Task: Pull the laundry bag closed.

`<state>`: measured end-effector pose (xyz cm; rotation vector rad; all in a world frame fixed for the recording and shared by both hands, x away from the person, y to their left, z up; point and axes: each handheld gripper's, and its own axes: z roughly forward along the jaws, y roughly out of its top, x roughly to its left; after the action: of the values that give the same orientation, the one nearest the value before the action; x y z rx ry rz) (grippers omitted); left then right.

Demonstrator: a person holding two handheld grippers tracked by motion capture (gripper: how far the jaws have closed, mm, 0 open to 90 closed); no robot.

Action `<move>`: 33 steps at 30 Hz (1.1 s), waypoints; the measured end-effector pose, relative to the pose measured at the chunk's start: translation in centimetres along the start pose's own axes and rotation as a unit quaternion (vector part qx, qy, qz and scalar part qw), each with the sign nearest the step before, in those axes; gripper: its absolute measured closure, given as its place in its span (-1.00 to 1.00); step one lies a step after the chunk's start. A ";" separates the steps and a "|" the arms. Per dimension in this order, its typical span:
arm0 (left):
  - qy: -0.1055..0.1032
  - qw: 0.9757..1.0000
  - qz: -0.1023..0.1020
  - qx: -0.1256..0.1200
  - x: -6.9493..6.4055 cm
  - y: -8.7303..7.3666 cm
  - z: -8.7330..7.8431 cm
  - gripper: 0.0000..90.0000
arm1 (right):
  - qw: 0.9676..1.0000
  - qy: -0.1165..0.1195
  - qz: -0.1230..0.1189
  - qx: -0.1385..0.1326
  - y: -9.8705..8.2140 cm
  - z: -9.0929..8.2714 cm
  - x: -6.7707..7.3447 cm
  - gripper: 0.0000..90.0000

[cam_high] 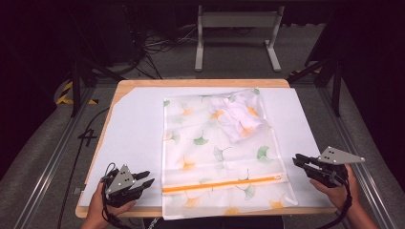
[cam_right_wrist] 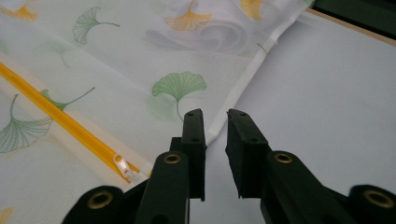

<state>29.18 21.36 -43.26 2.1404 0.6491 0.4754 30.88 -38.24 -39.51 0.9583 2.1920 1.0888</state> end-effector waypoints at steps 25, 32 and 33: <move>0.085 0.994 -0.064 -0.012 4.7 -2.1 -1.1 -0.59 | 0.997 -0.078 0.022 -0.016 -1.2 1.7 -2.6 -0.51; 0.094 0.990 -0.104 -0.030 5.0 -3.8 -1.7 -0.69 | 0.993 -0.101 0.053 -0.020 -2.7 1.6 -3.4 -0.65; 0.093 0.989 -0.108 -0.035 5.0 -4.0 -1.8 -0.69 | 0.993 -0.102 0.058 -0.019 -3.0 1.6 -3.5 -0.65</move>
<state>31.01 27.53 -44.86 1.9457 0.9449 0.5744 33.08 -41.47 -42.40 1.1395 1.9656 1.0323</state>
